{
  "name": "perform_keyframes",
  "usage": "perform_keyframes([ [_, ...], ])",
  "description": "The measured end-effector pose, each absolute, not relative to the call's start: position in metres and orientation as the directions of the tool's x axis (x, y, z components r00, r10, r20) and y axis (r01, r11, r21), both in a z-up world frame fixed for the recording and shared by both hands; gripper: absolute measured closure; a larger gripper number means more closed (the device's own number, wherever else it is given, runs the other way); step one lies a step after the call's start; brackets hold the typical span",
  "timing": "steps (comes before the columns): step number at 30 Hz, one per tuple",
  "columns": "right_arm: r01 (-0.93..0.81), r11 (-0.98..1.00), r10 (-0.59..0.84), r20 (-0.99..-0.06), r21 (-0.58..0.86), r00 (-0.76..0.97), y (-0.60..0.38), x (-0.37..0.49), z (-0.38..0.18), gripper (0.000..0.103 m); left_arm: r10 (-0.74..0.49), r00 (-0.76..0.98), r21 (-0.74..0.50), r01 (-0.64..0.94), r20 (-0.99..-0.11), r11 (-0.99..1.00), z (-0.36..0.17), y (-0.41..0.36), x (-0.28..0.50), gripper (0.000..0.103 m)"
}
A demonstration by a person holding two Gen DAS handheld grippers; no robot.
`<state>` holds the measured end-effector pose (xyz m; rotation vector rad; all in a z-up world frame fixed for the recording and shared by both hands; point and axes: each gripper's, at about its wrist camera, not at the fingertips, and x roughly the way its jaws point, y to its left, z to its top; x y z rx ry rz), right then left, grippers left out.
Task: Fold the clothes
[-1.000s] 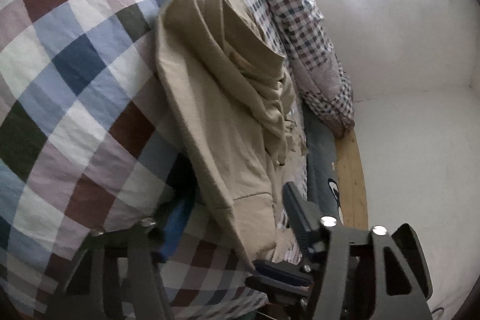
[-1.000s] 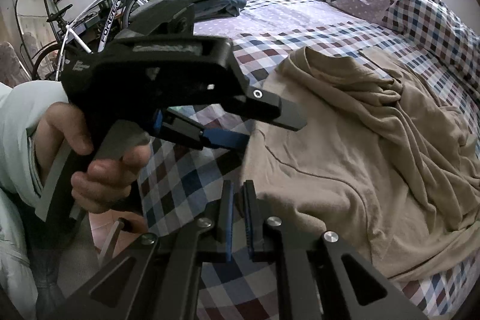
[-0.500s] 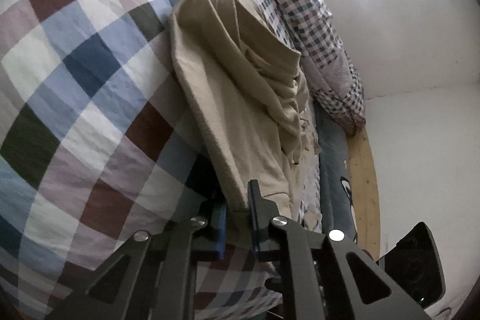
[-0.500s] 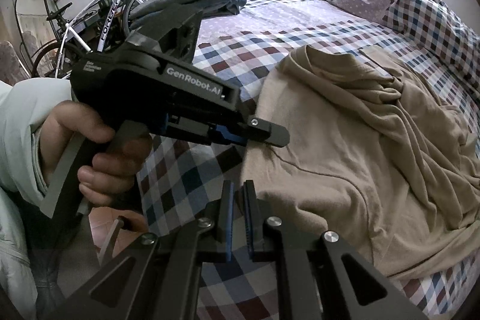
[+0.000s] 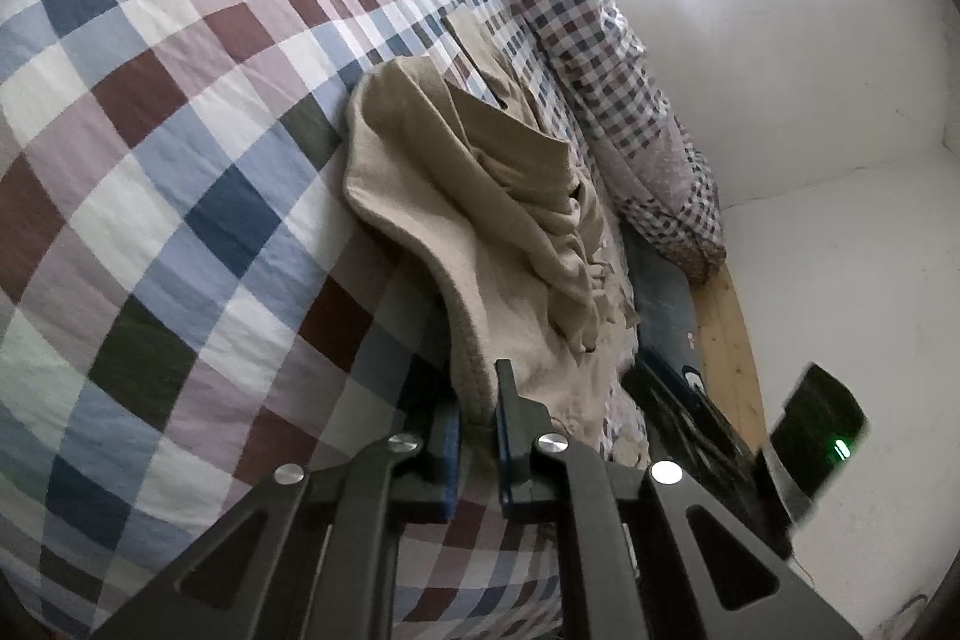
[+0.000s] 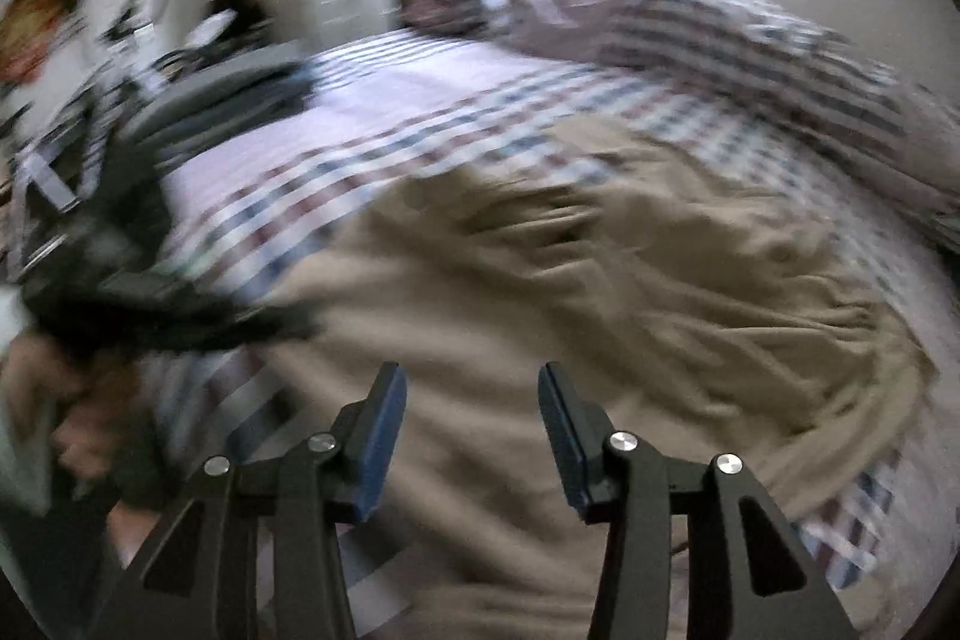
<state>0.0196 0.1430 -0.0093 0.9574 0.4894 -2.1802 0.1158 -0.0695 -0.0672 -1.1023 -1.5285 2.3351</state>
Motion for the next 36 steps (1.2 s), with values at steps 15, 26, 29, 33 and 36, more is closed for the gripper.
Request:
perform_keyframes([
  [15, 0.568, -0.809, -0.255, -0.781, -0.150, -0.570, 0.116, -0.046, -0.055, 0.053, 0.502, -0.736, -0.858, 0.211, -0.454, -0.468, -0.060, -0.095, 0.123, 0.097],
  [26, 0.602, -0.790, -0.309, -0.773, -0.115, -0.554, 0.107, -0.032, -0.040, 0.092, 0.424, -0.818, -0.866, 0.169, -0.390, -0.471, -0.031, -0.138, 0.135, 0.099],
  [29, 0.625, -0.776, -0.359, -0.754, -0.085, -0.549, 0.108, -0.022, -0.022, 0.094, 0.380, -0.849, -0.870, 0.169, -0.368, -0.464, -0.022, -0.155, 0.138, 0.099],
  [33, 0.675, -0.737, -0.435, -0.731, -0.047, -0.526, 0.109, -0.003, 0.003, 0.095, 0.313, -0.894, -0.878, 0.155, -0.320, -0.454, -0.009, -0.179, 0.146, 0.099],
  [36, 0.733, -0.679, -0.485, -0.723, -0.045, -0.493, 0.104, 0.019, 0.018, 0.098, 0.249, -0.930, -0.879, 0.133, -0.271, -0.458, 0.003, -0.194, 0.155, 0.099],
])
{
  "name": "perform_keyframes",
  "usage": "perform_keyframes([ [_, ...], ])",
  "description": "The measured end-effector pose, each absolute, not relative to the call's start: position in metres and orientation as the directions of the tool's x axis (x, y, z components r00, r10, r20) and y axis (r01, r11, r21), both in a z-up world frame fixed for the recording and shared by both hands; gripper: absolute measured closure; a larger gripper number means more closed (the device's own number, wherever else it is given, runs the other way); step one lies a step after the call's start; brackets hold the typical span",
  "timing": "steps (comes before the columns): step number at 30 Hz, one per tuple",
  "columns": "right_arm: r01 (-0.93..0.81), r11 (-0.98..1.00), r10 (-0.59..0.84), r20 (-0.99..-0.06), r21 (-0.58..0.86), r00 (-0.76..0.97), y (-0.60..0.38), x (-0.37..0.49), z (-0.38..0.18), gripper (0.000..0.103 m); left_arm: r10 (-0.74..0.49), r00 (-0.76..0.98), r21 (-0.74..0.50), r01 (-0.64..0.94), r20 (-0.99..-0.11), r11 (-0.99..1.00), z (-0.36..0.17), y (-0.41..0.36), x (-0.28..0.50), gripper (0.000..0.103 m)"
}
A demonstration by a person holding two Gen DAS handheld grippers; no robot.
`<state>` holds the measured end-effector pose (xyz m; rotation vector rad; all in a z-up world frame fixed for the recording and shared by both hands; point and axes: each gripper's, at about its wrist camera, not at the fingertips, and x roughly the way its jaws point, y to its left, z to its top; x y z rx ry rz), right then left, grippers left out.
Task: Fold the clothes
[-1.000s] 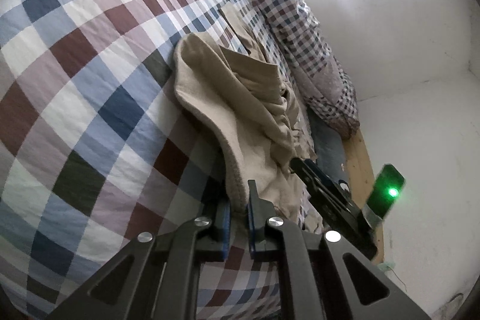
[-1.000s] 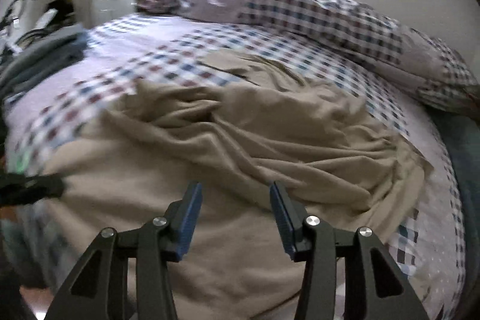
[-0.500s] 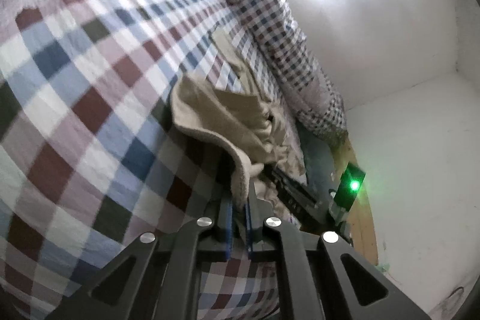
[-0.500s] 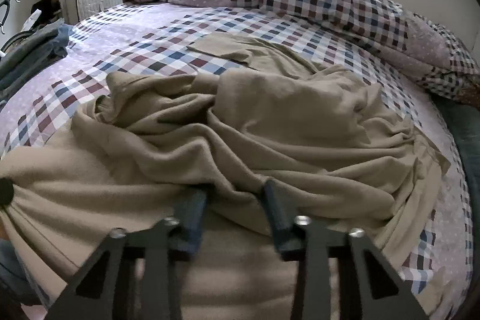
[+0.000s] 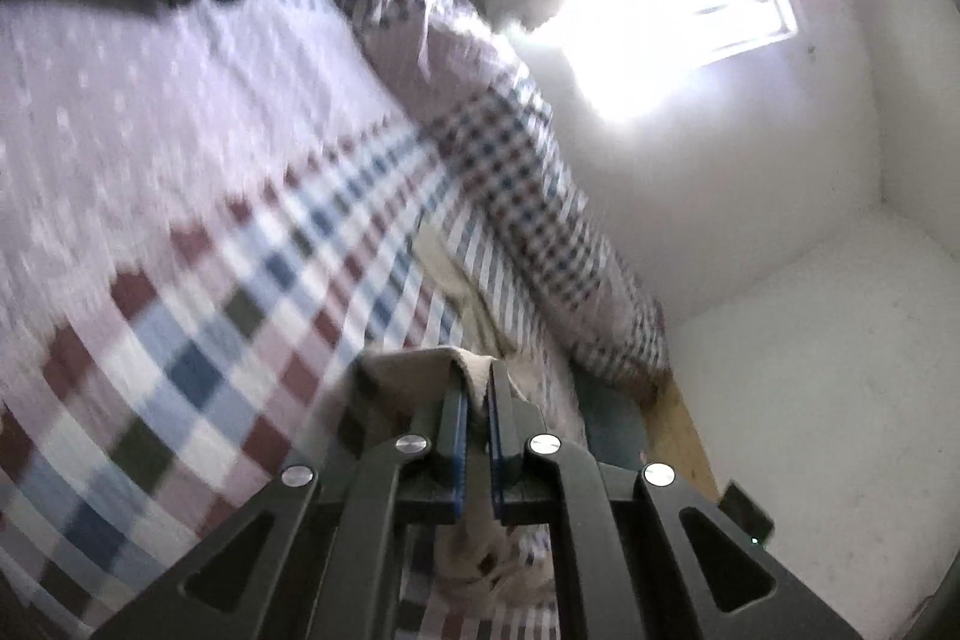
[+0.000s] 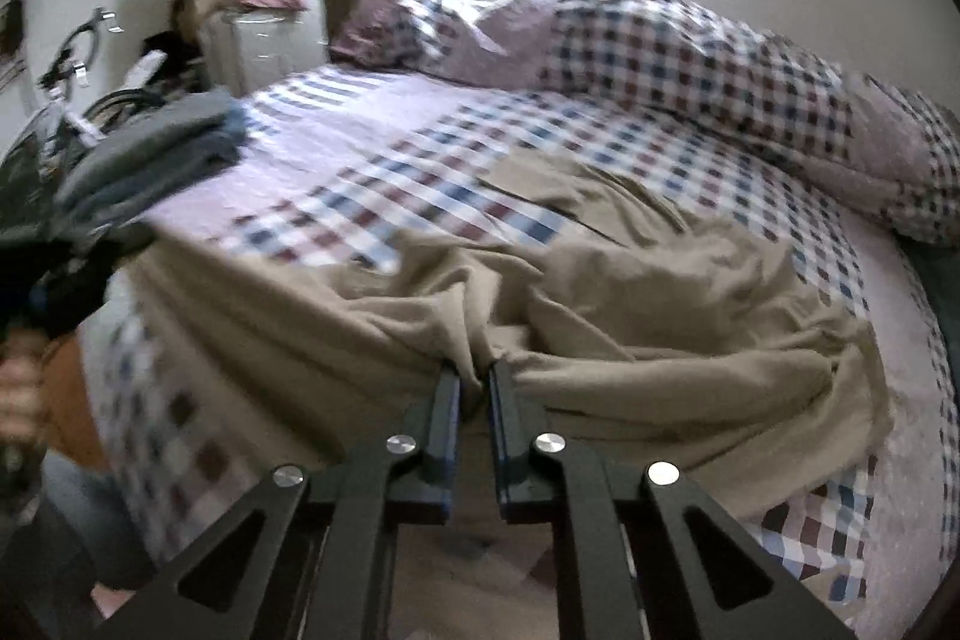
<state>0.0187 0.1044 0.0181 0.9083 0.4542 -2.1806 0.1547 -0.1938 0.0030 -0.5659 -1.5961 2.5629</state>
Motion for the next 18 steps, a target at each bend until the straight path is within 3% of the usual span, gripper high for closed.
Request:
perform_keyframes([
  [7, 0.870, -0.494, -0.609, -0.712, -0.005, -0.350, 0.095, 0.068, 0.038, 0.101, 0.130, -0.970, -0.885, 0.128, -0.206, -0.448, 0.010, -0.219, 0.172, 0.099],
  [11, 0.841, -0.542, -0.604, -0.698, 0.004, -0.386, 0.104, 0.062, 0.039, 0.098, 0.136, -0.955, -0.882, 0.182, -0.264, -0.434, -0.013, -0.218, 0.168, 0.099],
  [13, 0.790, -0.613, -0.560, -0.701, -0.009, -0.442, 0.108, 0.047, 0.035, 0.089, 0.152, -0.945, -0.878, 0.200, -0.290, -0.435, -0.023, -0.210, 0.165, 0.099],
  [15, 0.729, -0.684, -0.501, -0.706, -0.031, -0.501, 0.112, 0.030, 0.029, 0.061, 0.167, -0.934, -0.873, 0.216, -0.315, -0.437, -0.032, -0.203, 0.162, 0.099],
  [18, 0.671, -0.740, -0.443, -0.715, -0.048, -0.541, 0.109, 0.004, 0.020, 0.056, 0.185, -0.923, -0.861, 0.223, -0.337, -0.457, -0.036, -0.198, 0.157, 0.099],
])
